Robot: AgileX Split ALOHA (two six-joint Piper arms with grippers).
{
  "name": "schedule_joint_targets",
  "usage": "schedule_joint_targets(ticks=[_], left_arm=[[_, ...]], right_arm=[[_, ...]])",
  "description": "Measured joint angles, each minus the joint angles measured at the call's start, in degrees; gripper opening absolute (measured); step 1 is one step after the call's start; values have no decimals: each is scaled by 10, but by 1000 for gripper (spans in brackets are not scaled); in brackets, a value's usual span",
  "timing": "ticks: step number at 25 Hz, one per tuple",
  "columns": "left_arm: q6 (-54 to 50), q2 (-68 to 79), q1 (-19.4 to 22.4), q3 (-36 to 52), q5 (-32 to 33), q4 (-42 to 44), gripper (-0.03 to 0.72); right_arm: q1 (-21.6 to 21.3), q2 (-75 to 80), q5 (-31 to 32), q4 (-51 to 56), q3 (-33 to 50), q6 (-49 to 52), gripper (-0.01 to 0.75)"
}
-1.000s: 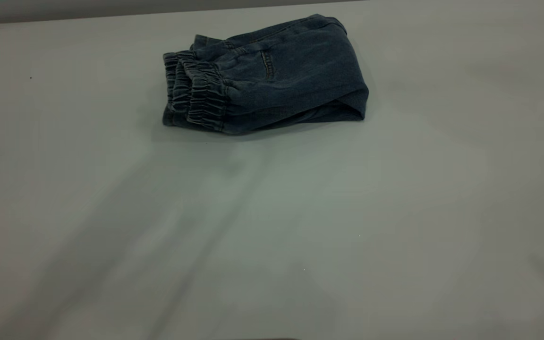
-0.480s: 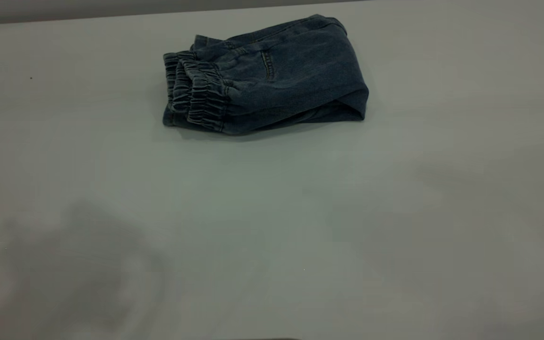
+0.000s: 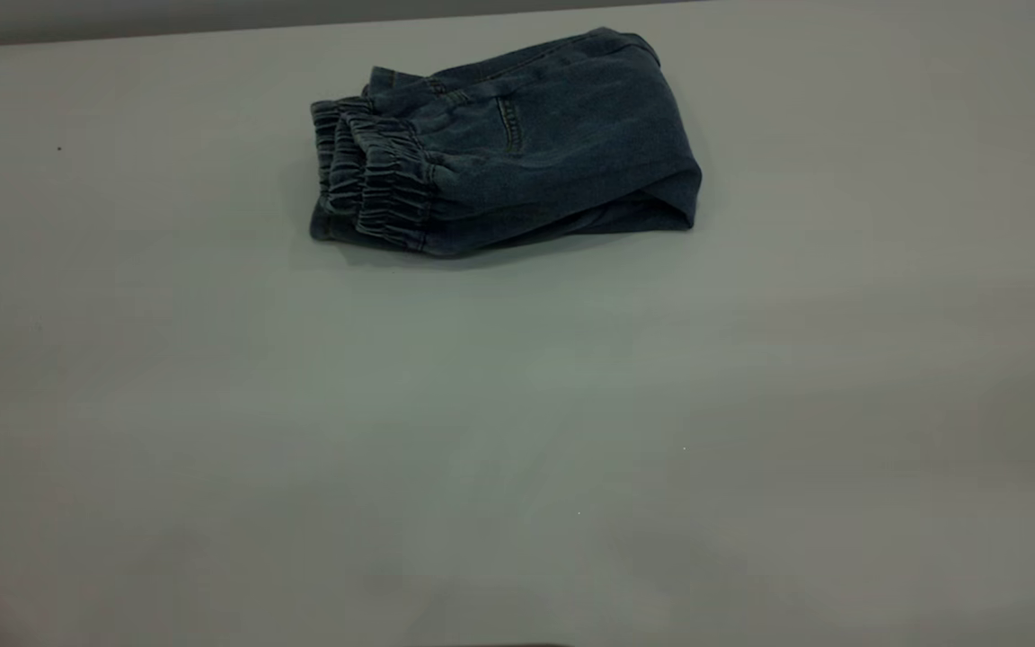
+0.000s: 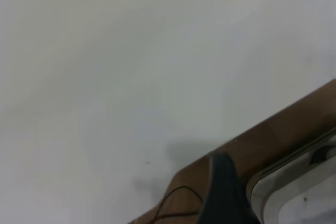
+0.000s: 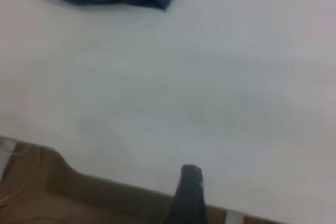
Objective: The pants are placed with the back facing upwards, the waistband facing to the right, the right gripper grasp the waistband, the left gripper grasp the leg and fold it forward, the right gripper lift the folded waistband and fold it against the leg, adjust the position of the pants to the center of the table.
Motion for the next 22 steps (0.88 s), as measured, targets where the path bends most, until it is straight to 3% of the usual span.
schedule_joint_targets(ticks=[9,22], left_arm=[[-2,-129,0,103,-2,-4,473],[11,-135,0,181,-57,-64,473]], right_arm=[[0,-88,-45,-65,61,5,586],[0,-104,-66,-67,73,7,586]])
